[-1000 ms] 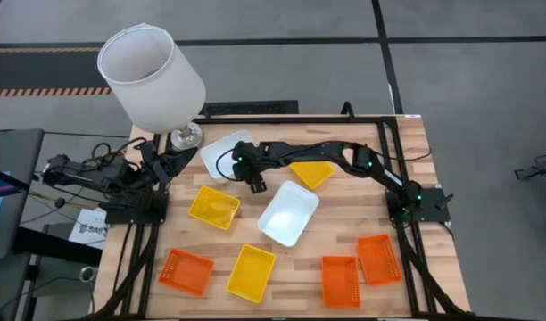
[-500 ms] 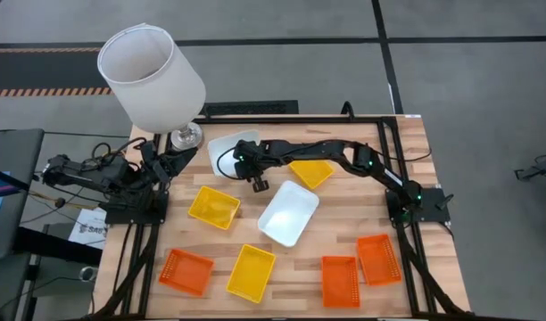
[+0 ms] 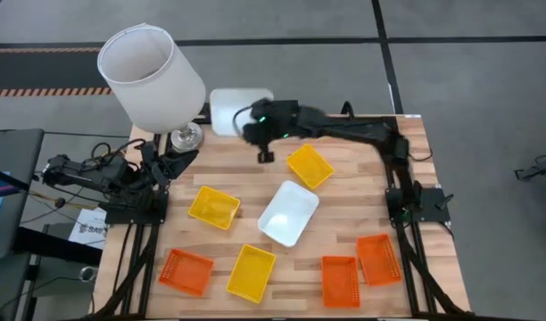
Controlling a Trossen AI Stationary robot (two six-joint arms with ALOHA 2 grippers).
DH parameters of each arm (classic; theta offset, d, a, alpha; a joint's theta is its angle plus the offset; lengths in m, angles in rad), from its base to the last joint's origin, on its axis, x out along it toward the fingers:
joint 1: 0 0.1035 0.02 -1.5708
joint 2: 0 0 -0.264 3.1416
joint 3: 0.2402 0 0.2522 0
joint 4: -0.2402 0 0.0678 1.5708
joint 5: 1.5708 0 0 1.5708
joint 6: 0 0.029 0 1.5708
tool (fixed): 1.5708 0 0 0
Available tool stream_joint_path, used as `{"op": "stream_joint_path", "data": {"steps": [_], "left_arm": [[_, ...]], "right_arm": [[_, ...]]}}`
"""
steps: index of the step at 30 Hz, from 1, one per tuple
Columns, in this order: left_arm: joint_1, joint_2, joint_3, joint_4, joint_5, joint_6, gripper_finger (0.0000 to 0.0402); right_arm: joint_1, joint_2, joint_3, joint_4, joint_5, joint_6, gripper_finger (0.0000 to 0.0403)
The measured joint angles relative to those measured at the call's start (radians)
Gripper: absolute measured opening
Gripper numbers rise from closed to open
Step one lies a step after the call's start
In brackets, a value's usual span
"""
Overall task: Stack baskets by color
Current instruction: Stack the top white bin on the bottom white bins
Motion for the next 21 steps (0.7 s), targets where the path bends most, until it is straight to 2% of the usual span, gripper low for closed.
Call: {"op": "stream_joint_path", "data": {"steps": [5, 10, 17, 21], "left_arm": [[0.0, 0.0, 0.0, 0.002, 0.001, 0.0, 0.0249], [0.0, 0.0, 0.0, 0.002, 0.0, 0.0, 0.0249], [0.0, 0.0, 0.0, -0.004, -0.004, -0.001, 0.0249], [0.0, 0.0, 0.0, -0.017, -0.004, -0.001, 0.0249]], "right_arm": [[-0.005, -0.166, 0.0, -0.15, 0.0, -0.003, 0.0001], [0.038, -0.319, 0.0, -0.314, 0.0, -0.003, 0.0001], [0.173, -0.449, 0.0, -0.534, -0.001, -0.005, 0.0001], [0.29, -0.475, -0.003, -0.709, 0.017, -0.018, 0.0001]]}}
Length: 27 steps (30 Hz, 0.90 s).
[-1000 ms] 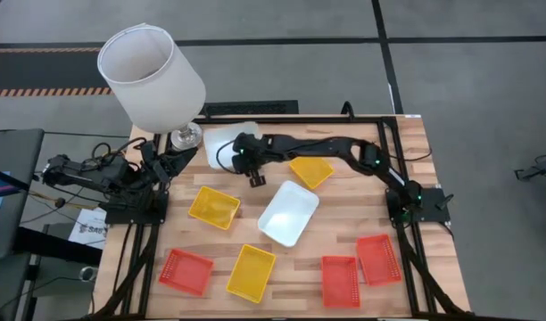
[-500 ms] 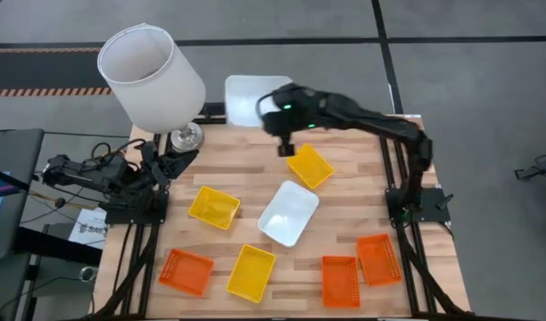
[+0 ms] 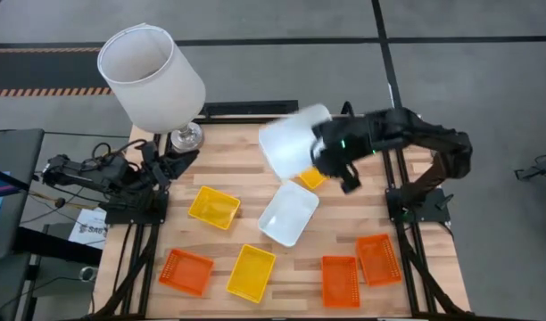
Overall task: Stack baskets by color
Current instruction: Stack the top white bin on the bottom white bins
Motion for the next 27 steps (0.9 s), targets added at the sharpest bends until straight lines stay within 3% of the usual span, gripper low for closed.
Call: {"op": "stream_joint_path", "data": {"steps": [5, 13, 27], "left_arm": [[0.0, 0.0, 0.0, -0.036, -0.004, 0.0, 0.0249], [0.0, 0.001, 0.0, -0.068, -0.023, 0.0, 0.0249], [0.0, 0.0, 0.0, -0.09, -0.082, 0.012, 0.0249]], "right_arm": [[0.181, 0.024, -0.004, -0.159, 0.054, 0.024, 0.0001], [0.323, 0.076, -0.118, -0.121, 0.053, -0.002, 0.0], [0.262, -0.067, -0.652, 0.449, -0.028, -0.131, 0.0]]}}
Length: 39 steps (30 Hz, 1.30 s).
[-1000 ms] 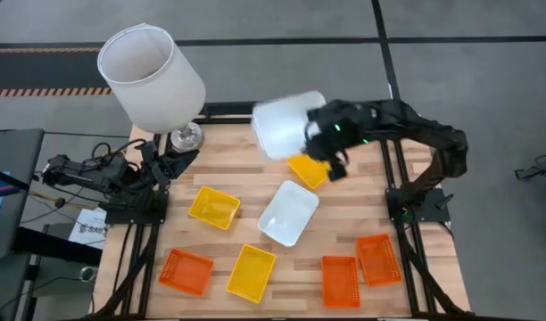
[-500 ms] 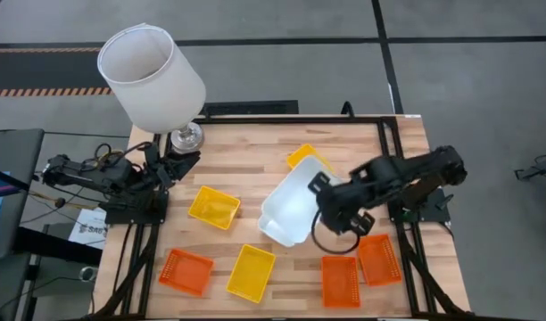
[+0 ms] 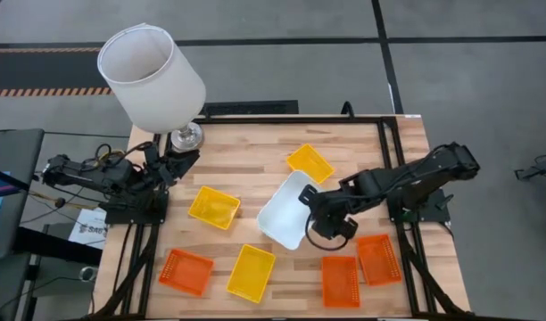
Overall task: Stack baskets by color
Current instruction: Stack the top white bin on the bottom white bins
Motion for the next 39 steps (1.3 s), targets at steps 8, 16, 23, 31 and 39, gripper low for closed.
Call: {"op": "stream_joint_path", "data": {"steps": [8, 16, 23, 31, 39], "left_arm": [[0.0, 0.0, 0.0, -0.014, -0.027, -0.003, 0.0249], [0.0, 0.0, 0.0, -0.014, -0.027, -0.004, 0.0249], [0.0, 0.0, 0.0, -0.018, -0.028, -0.004, 0.0249], [0.0, 0.0, 0.0, -0.03, -0.073, -0.003, 0.0249], [0.0, 0.0, 0.0, -0.035, -0.076, -0.004, 0.0249]], "right_arm": [[-0.076, -0.014, -0.129, 0.116, -0.105, -0.102, 0.0], [-0.128, -0.014, -0.208, 0.193, -0.173, -0.164, 0.0], [-0.167, -0.002, -0.256, 0.248, -0.212, -0.17, 0.0], [-0.172, 0.035, -0.255, 0.28, -0.262, -0.208, 0.0], [-0.178, 0.112, -0.256, 0.271, -0.289, -0.212, 0.0011]]}}
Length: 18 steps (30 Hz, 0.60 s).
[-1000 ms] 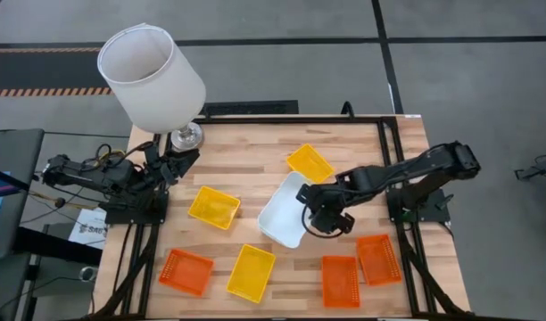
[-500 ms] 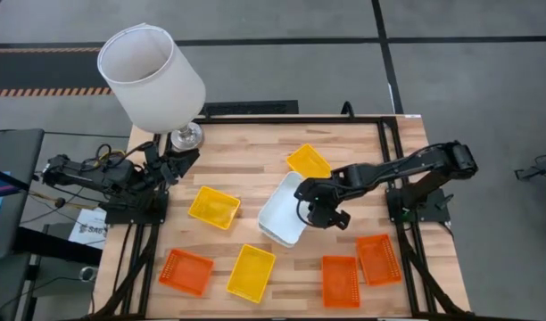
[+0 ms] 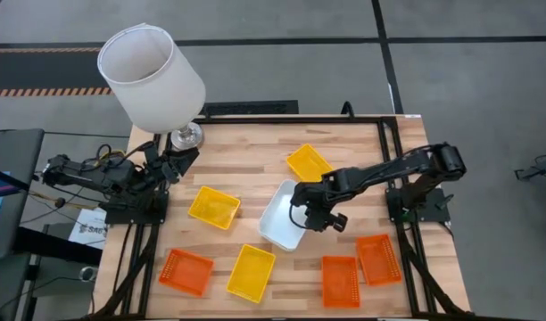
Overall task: Stack baskets by color
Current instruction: Stack the top white bin on the bottom white bins
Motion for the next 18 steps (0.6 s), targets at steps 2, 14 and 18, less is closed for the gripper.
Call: {"op": "stream_joint_path", "data": {"steps": [2, 14, 18], "left_arm": [[0.0, 0.0, 0.0, 0.0, -0.001, 0.0, 0.0249], [0.0, 0.0, 0.0, -0.002, -0.003, 0.006, 0.0249], [0.0, 0.0, 0.0, -0.002, -0.023, 0.019, 0.0249]], "right_arm": [[0.0, 0.014, 0.001, 0.004, 0.0, 0.0, 0.0017], [-0.041, 0.028, 0.002, 0.018, -0.057, 0.081, 0.0072], [-0.073, 0.03, 0.034, 0.012, -0.052, 0.166, 0.0109]]}}
